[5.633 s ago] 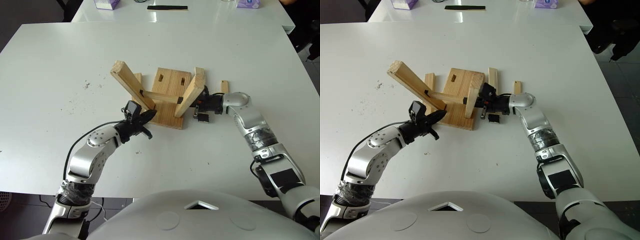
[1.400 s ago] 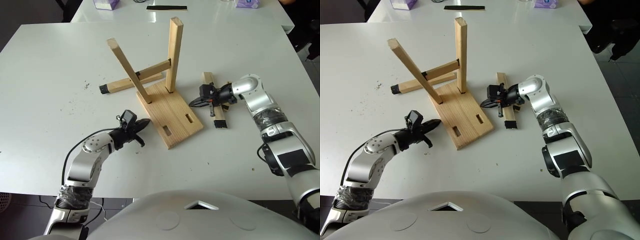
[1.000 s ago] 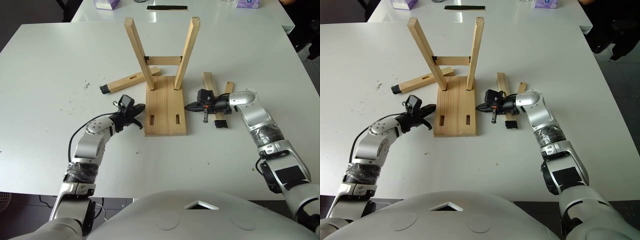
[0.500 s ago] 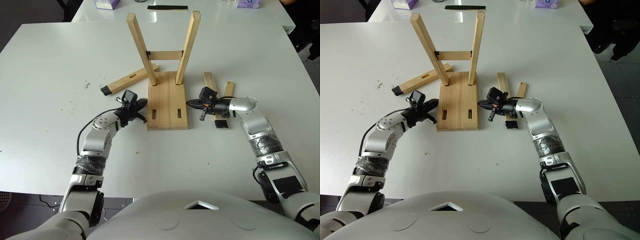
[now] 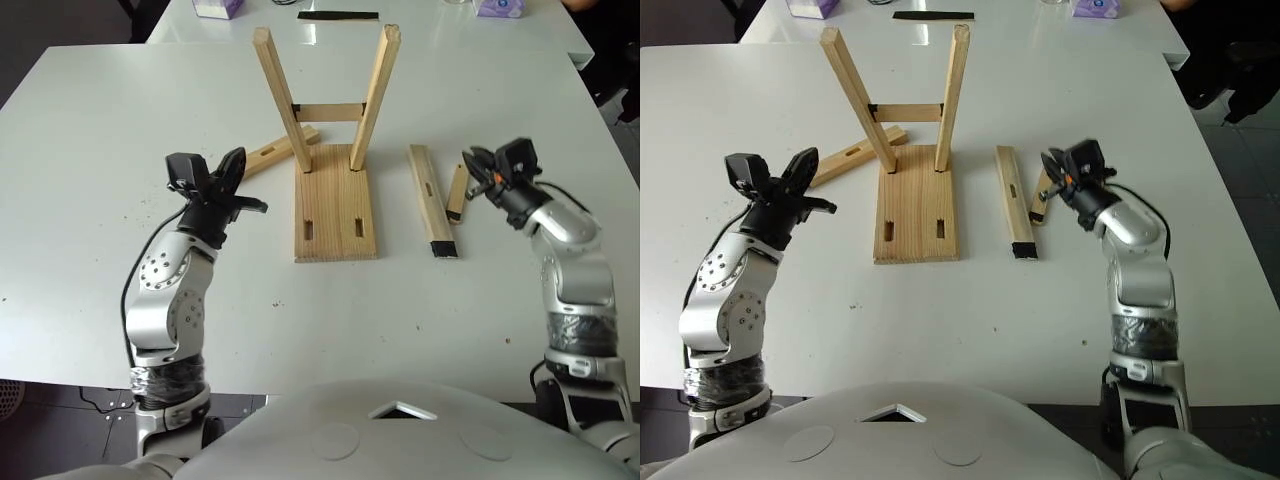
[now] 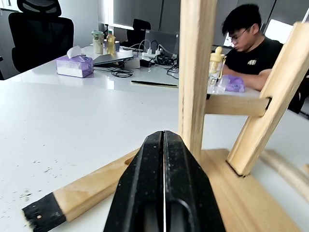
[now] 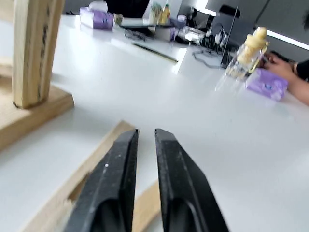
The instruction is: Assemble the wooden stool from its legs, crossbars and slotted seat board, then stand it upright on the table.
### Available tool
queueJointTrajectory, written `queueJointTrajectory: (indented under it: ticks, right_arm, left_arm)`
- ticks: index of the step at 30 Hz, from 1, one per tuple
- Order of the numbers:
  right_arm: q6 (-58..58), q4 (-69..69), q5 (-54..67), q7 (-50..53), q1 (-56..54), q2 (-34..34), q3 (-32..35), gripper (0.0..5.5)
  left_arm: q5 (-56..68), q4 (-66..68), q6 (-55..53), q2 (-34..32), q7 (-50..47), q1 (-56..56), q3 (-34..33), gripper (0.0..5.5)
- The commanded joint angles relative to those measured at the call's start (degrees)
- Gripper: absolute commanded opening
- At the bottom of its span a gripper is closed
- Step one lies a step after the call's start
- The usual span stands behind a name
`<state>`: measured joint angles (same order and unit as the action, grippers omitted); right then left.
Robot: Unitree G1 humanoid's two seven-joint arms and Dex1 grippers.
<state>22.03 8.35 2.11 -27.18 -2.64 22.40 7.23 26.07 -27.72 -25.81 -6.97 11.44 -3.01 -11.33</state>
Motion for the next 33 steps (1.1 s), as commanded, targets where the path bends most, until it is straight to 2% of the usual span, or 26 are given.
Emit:
queueJointTrajectory:
  ticks: [1, 11, 17, 24, 33]
  right_arm:
    - [5.6, 1.5, 0.7, 5.9, 2.7, -2.0, 3.6, 1.45]
    - [20.8, 4.4, 8.6, 9.9, 0.7, -9.8, 2.6, 2.99]
    - [22.7, 2.1, 9.2, 12.0, -1.7, -10.5, 2.3, 3.02]
    - [19.2, 0.1, 6.5, 13.6, -1.1, -10.0, -1.0, 3.02]
    - [20.2, 1.3, 11.0, 14.2, -1.3, -12.0, 2.9, 3.02]
  left_arm:
    - [2.2, -2.9, -0.4, 5.8, -6.3, -0.3, 0.0, 0.00]
    - [0.6, 1.2, 0.7, 5.3, -7.0, 1.8, 1.1, 0.00]
    - [0.0, 3.6, 2.2, 5.3, -6.4, 2.5, 2.2, 0.00]
    - [-1.2, 4.7, 2.9, 4.6, -6.0, 2.0, 3.9, 0.00]
    - [-1.9, 5.2, 3.4, 4.3, -5.7, 1.4, 4.6, 0.00]
